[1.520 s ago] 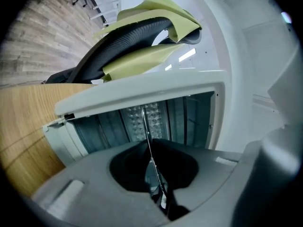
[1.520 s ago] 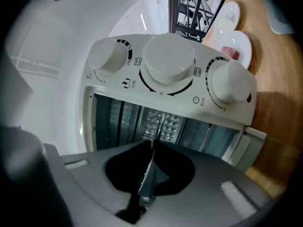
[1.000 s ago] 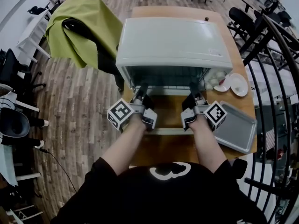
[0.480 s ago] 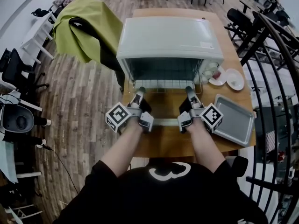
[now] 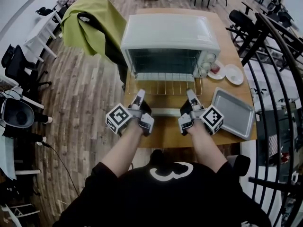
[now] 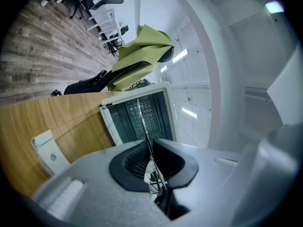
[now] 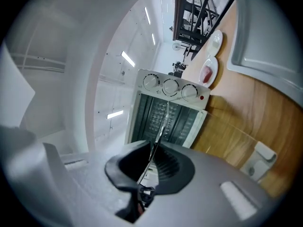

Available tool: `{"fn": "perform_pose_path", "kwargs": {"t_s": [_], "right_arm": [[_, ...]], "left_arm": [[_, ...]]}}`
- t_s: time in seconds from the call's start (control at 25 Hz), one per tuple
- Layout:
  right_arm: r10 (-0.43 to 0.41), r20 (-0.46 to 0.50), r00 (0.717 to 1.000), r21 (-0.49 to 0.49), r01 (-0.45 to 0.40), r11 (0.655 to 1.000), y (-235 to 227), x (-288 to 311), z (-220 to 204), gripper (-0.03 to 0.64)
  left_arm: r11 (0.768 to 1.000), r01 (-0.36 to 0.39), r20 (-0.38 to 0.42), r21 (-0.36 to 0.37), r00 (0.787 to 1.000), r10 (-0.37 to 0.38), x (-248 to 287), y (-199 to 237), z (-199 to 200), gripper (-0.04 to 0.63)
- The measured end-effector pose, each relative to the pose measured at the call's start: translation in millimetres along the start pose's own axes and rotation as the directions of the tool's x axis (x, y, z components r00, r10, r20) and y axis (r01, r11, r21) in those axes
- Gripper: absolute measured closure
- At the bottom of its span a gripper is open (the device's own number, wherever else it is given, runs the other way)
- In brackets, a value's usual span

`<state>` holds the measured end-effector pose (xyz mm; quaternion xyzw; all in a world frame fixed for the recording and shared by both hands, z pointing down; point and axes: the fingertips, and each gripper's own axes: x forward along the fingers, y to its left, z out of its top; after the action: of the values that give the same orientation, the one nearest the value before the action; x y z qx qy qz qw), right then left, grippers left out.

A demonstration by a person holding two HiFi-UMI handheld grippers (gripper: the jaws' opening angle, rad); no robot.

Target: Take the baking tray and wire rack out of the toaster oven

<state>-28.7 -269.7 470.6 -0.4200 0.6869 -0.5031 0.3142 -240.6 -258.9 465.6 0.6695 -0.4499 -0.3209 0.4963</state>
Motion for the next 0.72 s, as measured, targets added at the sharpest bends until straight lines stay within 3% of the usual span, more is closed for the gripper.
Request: {"fn": "perform_pose_path", "kwargs": {"t_s": [0.72], "right_arm": [[0.051, -0.027, 0.998, -0.05, -0.053, 0.997, 30.5, -94.6, -7.3, 0.595]], "left_arm": [[0.999, 0.032, 0.02, 0.023, 0.999, -0.033, -78.6, -40.2, -56.3, 0.566]]}}
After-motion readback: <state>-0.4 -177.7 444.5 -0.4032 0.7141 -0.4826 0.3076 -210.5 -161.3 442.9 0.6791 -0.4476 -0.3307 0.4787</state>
